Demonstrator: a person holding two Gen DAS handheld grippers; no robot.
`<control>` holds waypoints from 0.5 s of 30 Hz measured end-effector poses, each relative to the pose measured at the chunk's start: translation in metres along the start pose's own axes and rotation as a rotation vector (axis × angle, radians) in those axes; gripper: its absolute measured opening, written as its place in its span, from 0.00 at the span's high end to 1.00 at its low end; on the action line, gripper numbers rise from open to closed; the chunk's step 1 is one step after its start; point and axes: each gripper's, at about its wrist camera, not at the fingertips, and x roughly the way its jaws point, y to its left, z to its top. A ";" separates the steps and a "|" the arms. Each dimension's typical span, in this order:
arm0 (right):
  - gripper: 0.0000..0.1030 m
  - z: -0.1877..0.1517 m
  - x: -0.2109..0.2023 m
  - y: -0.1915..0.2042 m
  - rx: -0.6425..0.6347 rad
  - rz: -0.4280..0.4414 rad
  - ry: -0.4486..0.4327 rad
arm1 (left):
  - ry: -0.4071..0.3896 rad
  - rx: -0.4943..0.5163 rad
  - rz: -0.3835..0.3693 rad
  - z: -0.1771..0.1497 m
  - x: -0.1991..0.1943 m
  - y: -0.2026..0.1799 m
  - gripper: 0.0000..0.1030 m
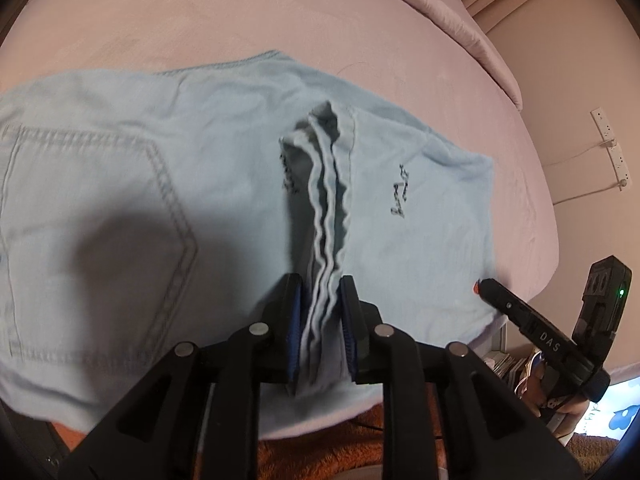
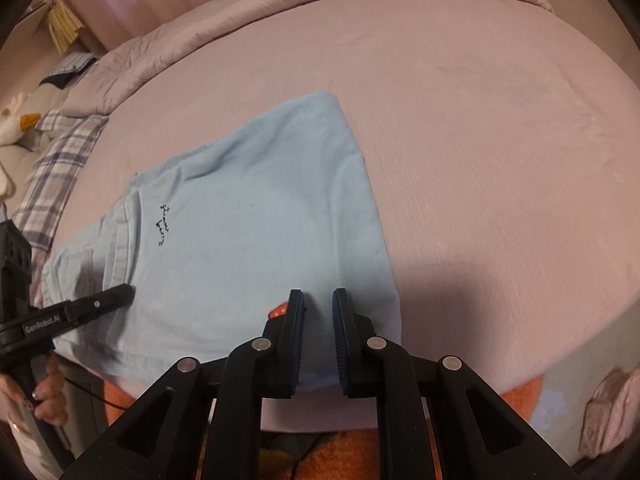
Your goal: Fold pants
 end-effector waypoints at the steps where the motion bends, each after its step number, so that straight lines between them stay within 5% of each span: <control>1: 0.86 0.000 0.000 0.000 0.006 0.003 0.001 | 0.003 0.001 0.002 -0.002 -0.001 0.000 0.79; 15: 0.86 -0.007 -0.003 0.001 0.005 0.016 0.015 | 0.017 -0.032 0.025 -0.016 -0.008 -0.003 0.77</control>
